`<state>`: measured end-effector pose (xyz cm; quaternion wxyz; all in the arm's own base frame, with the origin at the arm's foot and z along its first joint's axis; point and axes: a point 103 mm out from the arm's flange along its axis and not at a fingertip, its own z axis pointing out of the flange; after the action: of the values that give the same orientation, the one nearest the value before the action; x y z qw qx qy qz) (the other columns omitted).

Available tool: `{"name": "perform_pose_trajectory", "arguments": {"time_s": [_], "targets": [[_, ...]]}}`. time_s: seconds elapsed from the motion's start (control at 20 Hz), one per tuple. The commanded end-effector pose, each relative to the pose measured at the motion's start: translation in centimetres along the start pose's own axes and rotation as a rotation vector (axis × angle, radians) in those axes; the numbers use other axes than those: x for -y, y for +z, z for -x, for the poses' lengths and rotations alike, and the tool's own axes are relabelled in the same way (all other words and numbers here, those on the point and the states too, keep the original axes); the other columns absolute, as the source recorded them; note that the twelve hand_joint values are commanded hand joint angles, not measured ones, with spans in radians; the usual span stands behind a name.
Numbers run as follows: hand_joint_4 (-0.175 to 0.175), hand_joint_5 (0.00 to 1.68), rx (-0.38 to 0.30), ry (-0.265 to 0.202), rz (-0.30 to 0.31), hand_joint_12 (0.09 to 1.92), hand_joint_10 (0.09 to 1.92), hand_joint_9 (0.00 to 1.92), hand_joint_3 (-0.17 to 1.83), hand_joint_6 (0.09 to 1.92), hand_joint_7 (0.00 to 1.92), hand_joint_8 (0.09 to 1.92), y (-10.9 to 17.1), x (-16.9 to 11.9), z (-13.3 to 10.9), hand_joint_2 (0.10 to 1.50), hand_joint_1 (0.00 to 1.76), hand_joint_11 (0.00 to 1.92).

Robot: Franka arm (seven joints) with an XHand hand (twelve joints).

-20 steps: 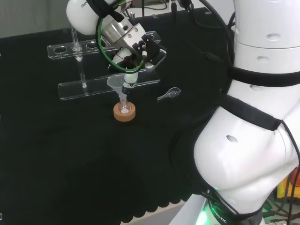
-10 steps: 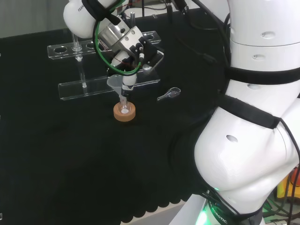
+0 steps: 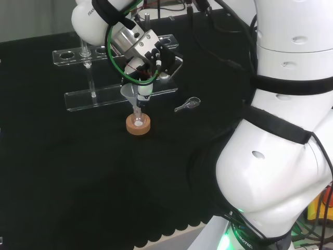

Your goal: Remove the funnel from the round-bottom flask.

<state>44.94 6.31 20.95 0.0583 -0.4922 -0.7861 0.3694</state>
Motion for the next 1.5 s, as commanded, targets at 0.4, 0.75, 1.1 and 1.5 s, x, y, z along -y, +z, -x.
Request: {"name": "perform_pose_trajectory", "arguments": {"time_s": [0.4,0.75,1.1,1.5], "targets": [[-0.030,0.52,0.044,0.028,0.082,1.29,0.56,0.62,-0.17,0.30,0.46,0.70,-0.9,0.7,0.0,1.05,0.84,0.39],[-0.028,0.47,0.051,0.038,0.105,1.28,0.55,0.65,-0.17,0.54,0.49,0.70,-2.4,1.9,0.5,1.07,0.85,0.41],[-0.024,0.46,0.058,0.070,0.113,1.29,0.55,0.67,-0.17,0.62,0.50,0.71,-4.1,3.9,1.4,1.07,0.85,0.41],[-0.022,0.45,0.064,0.116,0.107,1.29,0.55,0.68,-0.17,0.68,0.51,0.71,-5.7,6.3,2.5,1.07,0.85,0.41]]}}
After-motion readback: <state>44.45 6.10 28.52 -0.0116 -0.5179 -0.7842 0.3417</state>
